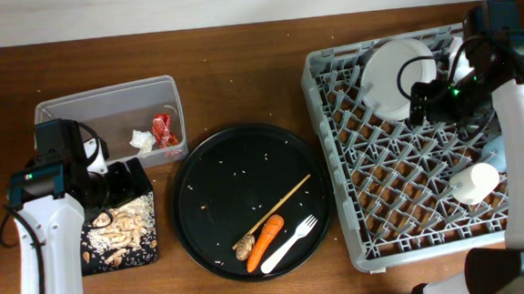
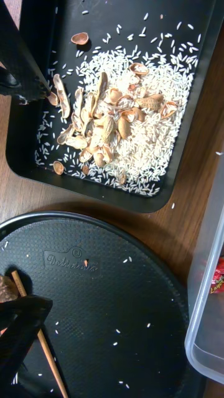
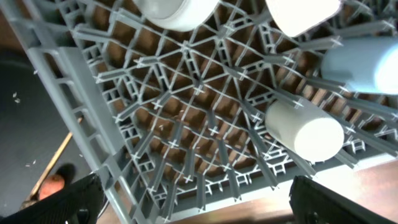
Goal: Sort waste into correct bins and load items into the dishwasher rack
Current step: 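Release the bowl and retract the right gripper above the rack, then grasp the orange carrot on the round tray with the left gripper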
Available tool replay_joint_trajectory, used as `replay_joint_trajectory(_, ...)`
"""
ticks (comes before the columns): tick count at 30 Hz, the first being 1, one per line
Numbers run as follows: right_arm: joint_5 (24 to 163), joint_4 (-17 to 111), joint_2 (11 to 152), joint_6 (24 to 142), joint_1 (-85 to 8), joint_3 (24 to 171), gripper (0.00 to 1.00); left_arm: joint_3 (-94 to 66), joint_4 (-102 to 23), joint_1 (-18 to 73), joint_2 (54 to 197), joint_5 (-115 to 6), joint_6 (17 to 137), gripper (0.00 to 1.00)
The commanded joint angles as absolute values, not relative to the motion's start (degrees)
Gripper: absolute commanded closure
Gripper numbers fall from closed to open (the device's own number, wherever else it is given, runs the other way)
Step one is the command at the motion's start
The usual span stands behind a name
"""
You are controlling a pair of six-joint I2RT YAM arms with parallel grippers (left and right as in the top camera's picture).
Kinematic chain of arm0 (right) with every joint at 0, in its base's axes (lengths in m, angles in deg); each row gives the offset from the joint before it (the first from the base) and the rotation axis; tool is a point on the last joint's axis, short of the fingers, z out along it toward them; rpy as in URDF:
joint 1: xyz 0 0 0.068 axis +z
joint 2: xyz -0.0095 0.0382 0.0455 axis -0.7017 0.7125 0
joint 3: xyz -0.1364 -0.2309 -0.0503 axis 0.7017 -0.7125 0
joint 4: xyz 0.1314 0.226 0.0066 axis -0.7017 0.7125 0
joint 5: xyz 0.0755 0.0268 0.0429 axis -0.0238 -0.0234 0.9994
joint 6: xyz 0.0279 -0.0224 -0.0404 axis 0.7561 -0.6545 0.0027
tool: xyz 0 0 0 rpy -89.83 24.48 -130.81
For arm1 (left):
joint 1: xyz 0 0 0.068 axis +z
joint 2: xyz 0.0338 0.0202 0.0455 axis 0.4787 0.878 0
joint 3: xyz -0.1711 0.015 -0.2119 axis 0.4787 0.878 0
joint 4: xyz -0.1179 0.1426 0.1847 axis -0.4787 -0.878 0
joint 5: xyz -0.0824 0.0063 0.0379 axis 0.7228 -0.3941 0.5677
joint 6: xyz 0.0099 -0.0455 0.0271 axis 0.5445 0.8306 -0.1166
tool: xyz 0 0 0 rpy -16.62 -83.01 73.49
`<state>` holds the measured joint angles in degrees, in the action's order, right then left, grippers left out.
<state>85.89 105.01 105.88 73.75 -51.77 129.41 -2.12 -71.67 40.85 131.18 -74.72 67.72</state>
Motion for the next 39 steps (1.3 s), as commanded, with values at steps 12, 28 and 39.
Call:
replay_joint_trajectory(12,104.29,109.55,104.66,70.83,-29.98,127.29,0.02,-2.62,-72.57,40.29,130.19,-71.66,67.87,0.01)
replay_joint_trajectory(28,79.16,108.72,103.81,89.49,-30.67,127.31,0.02,2.67,-66.84,4.68,132.20,-70.66,65.22,0.01)
replay_joint_trajectory(39,79.20,111.28,103.83,80.73,-46.37,127.29,0.02,5.07,-55.19,-17.70,147.87,-75.33,65.25,0.11)
